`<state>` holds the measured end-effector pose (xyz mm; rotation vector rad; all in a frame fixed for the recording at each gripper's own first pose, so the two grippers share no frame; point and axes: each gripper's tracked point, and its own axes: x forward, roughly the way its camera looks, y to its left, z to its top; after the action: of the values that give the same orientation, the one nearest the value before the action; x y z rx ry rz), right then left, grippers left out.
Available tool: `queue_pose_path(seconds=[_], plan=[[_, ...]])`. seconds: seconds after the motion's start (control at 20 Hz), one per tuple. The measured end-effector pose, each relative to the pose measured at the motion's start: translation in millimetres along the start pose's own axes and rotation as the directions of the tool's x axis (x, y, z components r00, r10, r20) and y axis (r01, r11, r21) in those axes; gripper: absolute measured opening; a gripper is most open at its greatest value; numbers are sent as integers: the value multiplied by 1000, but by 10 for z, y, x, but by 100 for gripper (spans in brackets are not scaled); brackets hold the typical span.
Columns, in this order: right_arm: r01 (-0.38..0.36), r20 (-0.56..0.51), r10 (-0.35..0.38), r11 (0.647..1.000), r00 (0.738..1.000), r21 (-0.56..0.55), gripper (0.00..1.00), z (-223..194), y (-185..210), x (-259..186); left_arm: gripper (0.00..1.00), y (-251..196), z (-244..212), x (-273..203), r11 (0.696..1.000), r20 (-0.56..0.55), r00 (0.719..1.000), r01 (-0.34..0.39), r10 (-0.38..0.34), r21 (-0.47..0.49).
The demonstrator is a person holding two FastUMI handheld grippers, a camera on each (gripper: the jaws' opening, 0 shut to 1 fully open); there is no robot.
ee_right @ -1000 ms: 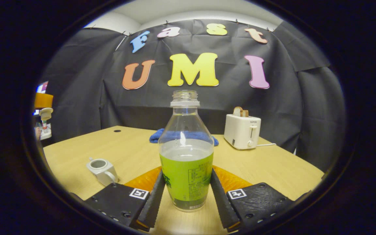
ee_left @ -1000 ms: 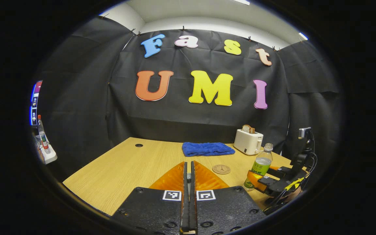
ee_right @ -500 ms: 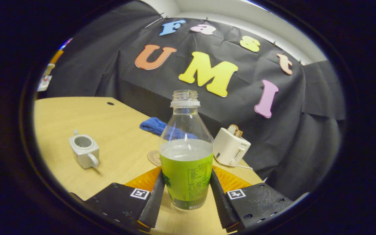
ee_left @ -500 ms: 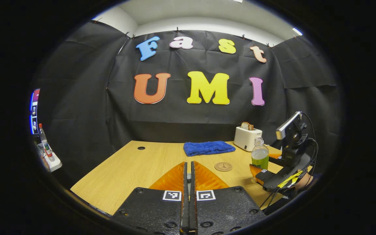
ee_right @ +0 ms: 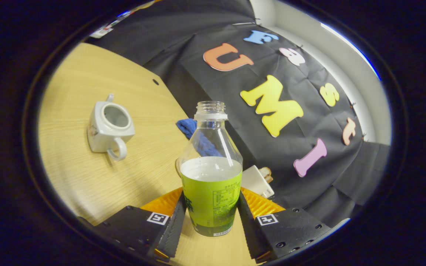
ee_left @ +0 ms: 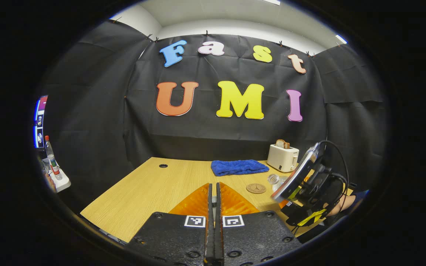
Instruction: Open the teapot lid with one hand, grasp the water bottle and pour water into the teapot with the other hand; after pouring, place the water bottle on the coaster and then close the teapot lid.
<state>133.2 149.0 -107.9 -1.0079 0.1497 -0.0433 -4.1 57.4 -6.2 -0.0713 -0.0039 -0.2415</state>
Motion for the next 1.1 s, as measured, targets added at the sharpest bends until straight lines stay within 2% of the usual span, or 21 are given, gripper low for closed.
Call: queue_pose_path(seconds=[0.25,0.35,0.5,0.65,0.85,1.1], plan=[[-11,-3,11,982,1000,-191,72,88,171,52,3,71,-9,-7,1000,1,1000,-2,2,-11],[-2,2,3,963,1000,-268,72,119,189,61,3,93,-23,-18,1000,0,1000,-1,1,-14],[51,46,-36,920,998,-389,72,272,128,45,2,144,-62,-3,1000,-12,1000,-13,12,-19],[59,47,-43,894,998,-444,71,282,136,78,3,159,-81,-3,1000,-19,1000,-14,13,-25],[107,78,-76,819,994,-564,71,369,85,44,3,120,-79,4,1000,-19,1000,-8,8,-11],[145,127,-80,730,989,-667,71,453,51,63,3,116,-108,9,1000,-29,1000,-9,9,4]])
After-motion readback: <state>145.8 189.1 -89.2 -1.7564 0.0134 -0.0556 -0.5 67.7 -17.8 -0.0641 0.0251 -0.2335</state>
